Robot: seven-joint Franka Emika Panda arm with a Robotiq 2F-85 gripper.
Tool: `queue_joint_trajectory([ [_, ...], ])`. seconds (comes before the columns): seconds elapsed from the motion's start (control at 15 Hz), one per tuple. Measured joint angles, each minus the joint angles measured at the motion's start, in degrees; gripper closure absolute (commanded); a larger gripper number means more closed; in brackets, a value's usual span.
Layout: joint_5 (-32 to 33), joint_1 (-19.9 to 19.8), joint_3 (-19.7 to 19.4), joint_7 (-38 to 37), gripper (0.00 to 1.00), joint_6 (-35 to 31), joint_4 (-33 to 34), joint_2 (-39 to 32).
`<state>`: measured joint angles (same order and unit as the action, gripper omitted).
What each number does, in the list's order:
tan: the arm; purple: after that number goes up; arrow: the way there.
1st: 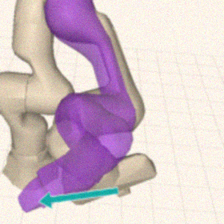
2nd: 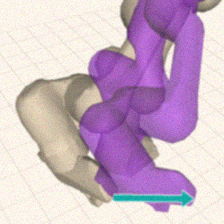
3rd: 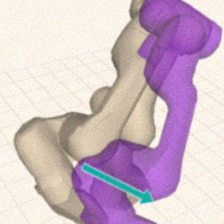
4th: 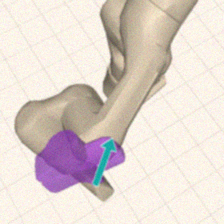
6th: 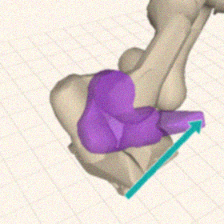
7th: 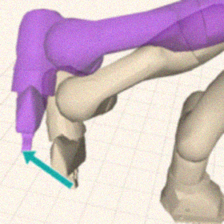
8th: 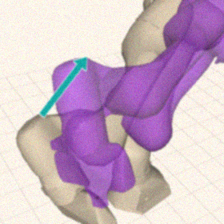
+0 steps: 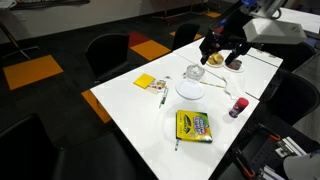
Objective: Put the glass lid on the white plate, then put a piece of paper in the glass cup
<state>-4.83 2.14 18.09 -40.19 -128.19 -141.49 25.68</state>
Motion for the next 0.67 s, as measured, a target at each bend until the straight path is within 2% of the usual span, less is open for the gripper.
queue_joint_trajectory([
  [0.2, 3.1, -0.1, -0.6, 0.1, 0.0, 0.0, 0.0, -0.2],
  [0.4, 7.7, -0.9, -3.7, 3.3, 0.0, -0.1, 0.0, -0.8],
  [0.67, 8.5, -1.0, -10.2, 19.9, 0.0, -3.6, 1.2, -3.7],
])
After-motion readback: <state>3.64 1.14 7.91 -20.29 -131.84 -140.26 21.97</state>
